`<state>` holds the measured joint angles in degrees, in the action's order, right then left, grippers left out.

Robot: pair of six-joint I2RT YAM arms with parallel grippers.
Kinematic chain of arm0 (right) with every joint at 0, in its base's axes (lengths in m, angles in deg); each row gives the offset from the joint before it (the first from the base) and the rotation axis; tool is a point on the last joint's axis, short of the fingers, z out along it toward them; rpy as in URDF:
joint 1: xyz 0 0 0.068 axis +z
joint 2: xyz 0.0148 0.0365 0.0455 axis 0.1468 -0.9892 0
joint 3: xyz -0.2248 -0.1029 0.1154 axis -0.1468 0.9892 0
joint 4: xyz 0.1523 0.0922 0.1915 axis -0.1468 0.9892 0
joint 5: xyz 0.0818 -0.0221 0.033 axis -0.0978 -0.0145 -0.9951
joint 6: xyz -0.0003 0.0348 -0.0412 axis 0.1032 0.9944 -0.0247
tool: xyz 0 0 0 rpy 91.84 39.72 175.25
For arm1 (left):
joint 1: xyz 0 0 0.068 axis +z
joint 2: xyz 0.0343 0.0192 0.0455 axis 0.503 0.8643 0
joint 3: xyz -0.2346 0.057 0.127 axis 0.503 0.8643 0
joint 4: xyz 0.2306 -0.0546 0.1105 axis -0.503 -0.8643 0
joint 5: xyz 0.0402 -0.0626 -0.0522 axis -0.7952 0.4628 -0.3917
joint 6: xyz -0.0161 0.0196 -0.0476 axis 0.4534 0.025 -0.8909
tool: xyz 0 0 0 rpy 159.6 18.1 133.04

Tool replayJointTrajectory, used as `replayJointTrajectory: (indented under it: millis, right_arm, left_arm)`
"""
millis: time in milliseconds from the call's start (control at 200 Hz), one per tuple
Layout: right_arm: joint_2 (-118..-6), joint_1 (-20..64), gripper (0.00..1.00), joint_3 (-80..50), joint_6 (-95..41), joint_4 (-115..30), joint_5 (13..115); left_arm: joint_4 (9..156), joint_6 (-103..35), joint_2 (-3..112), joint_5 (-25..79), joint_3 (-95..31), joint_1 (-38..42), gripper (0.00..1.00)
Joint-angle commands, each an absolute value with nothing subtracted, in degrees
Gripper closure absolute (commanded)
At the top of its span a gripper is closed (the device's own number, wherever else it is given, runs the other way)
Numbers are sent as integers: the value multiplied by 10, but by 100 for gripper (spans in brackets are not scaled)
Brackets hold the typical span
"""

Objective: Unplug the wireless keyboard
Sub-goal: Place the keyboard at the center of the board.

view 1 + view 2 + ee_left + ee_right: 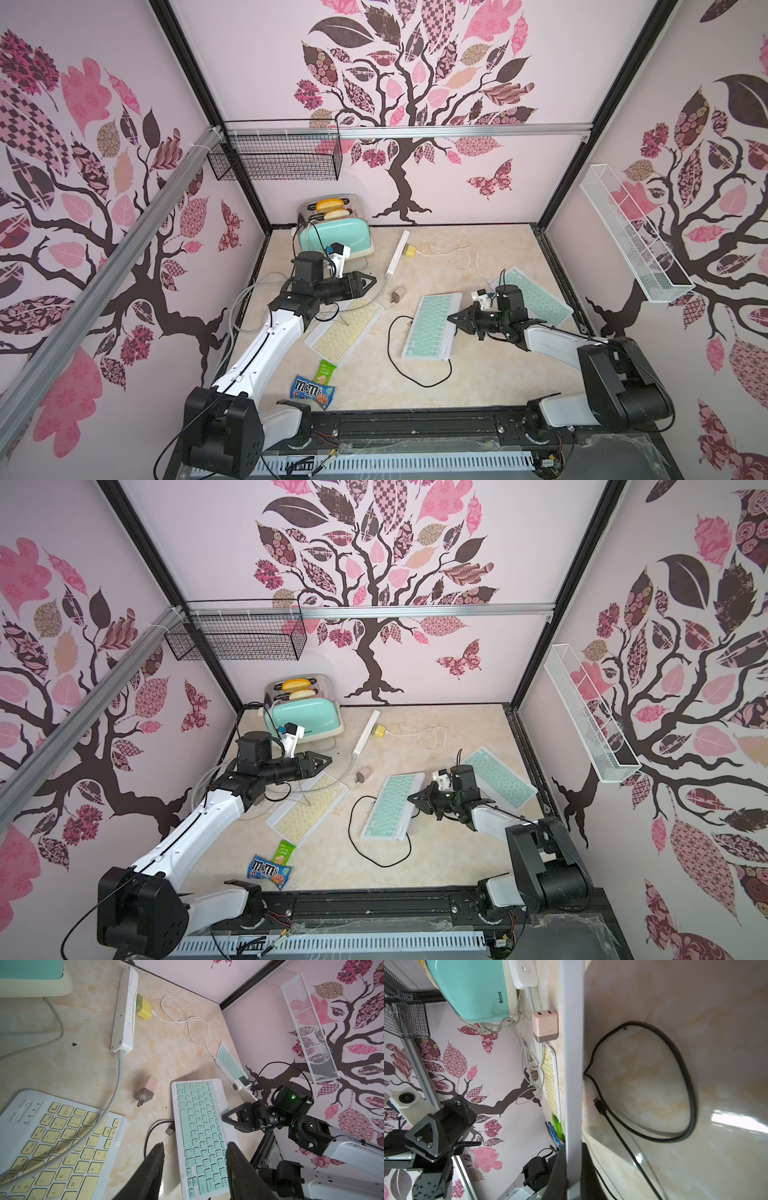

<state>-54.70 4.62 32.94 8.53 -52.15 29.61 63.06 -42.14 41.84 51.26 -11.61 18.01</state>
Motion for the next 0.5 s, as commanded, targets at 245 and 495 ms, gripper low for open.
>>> replayJointTrajectory:
  millis: [245,495]
  right_arm:
    - [-547,47,45,338,-5,-416,393]
    - [-468,47,34,324,-82,-281,496]
  left_arm:
    - [518,-285,519,366,-218,135,46]
    - [518,-231,660,218,-317,79,39]
